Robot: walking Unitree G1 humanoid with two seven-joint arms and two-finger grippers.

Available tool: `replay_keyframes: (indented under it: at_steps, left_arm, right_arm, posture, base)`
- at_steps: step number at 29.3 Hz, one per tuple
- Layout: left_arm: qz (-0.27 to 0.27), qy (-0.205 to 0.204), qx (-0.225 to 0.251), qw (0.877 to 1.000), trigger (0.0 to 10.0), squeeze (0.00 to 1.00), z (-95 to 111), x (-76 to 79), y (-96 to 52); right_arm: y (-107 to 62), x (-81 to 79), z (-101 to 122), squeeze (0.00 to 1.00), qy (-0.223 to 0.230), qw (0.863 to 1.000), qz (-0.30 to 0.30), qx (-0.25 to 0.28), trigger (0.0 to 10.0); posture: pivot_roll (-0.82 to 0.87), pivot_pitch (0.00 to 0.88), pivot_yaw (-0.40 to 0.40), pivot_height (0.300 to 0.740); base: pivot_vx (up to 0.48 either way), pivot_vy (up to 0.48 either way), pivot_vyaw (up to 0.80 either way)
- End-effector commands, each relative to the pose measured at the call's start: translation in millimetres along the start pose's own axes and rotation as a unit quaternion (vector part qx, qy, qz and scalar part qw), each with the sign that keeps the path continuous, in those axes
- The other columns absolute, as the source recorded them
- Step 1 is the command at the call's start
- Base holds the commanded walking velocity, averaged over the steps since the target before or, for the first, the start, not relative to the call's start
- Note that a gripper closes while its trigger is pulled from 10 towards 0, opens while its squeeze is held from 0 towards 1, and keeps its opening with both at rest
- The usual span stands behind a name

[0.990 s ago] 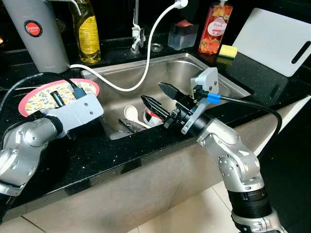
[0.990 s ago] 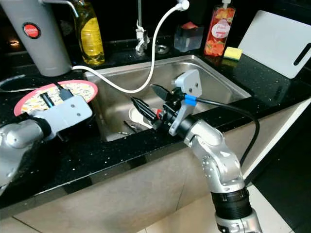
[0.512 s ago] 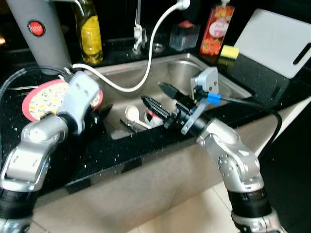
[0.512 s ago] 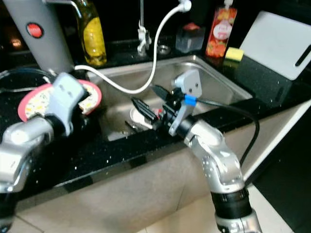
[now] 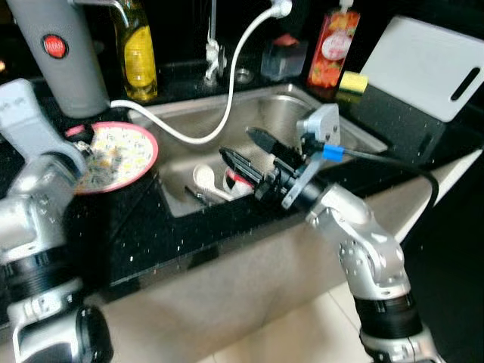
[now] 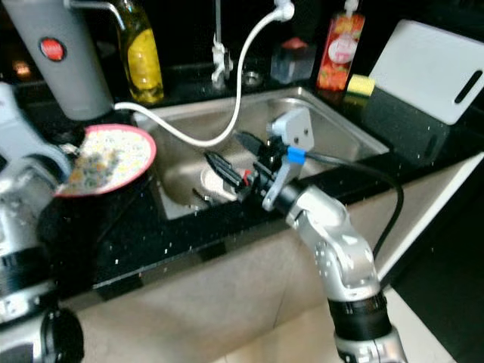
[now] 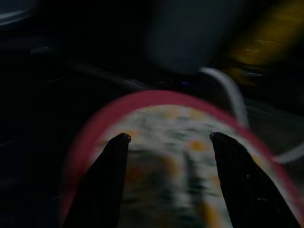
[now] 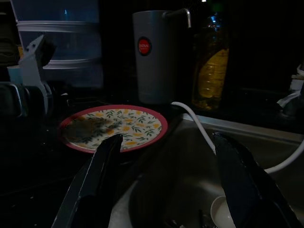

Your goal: Kitchen organization

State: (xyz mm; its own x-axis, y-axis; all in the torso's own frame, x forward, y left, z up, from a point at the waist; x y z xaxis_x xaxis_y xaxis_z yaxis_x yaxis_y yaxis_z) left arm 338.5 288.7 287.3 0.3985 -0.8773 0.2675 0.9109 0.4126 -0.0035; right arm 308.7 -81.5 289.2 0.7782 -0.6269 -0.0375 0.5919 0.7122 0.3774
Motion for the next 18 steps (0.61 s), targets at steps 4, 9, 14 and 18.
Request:
replay_keyframes:
  at_steps: [4,9,14,18]
  left_arm:
    - [0.076,-0.011,-0.014,0.997,10.0,0.0,3.8,-20.2,3.4]
    - [0.103,-0.013,-0.023,0.994,10.0,0.0,6.0,-28.9,4.5]
    - [0.103,-0.038,-0.051,0.993,10.0,0.0,1.0,-28.4,4.4]
    - [0.117,-0.057,-0.077,0.988,10.0,0.0,-7.4,-32.4,3.9]
  right_arm:
    - [-0.1,0.4,1.0,0.0,0.004,1.0,-0.001,0.002,10.0]
    - [0.0,0.5,0.6,0.0,0.006,1.0,-0.002,0.001,10.0]
    - [-0.2,0.7,0.7,0.0,0.006,1.0,-0.002,0.002,10.0]
    - [-0.2,1.0,0.7,0.0,0.006,1.0,-0.002,0.002,10.0]
  posture:
    - [-0.08,0.138,-0.031,0.74]
    - [-0.08,0.141,-0.031,0.74]
    - [-0.08,0.142,-0.031,0.74]
    - [-0.08,0.142,-0.031,0.74]
  base:
    - [0.0,0.0,0.0]
    - [0.0,0.0,0.0]
    - [0.0,0.0,0.0]
    - [0.0,0.0,0.0]
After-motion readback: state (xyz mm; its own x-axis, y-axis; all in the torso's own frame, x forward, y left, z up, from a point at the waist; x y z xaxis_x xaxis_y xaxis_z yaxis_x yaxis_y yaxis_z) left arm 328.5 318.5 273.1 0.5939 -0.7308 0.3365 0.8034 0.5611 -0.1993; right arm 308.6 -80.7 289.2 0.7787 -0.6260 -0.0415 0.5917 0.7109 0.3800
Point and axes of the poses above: a point about 5 cm out from each wrist's last joint towards the gripper, its own y axis pointing out of the wrist towards the gripper, its own z axis along the axis of the wrist's last joint, x = y × z, the point moved 1 cm from there along y, pointing out of the wrist towards the gripper, and after that the axes turned 10 degrees about y, right-handed, at the moved point
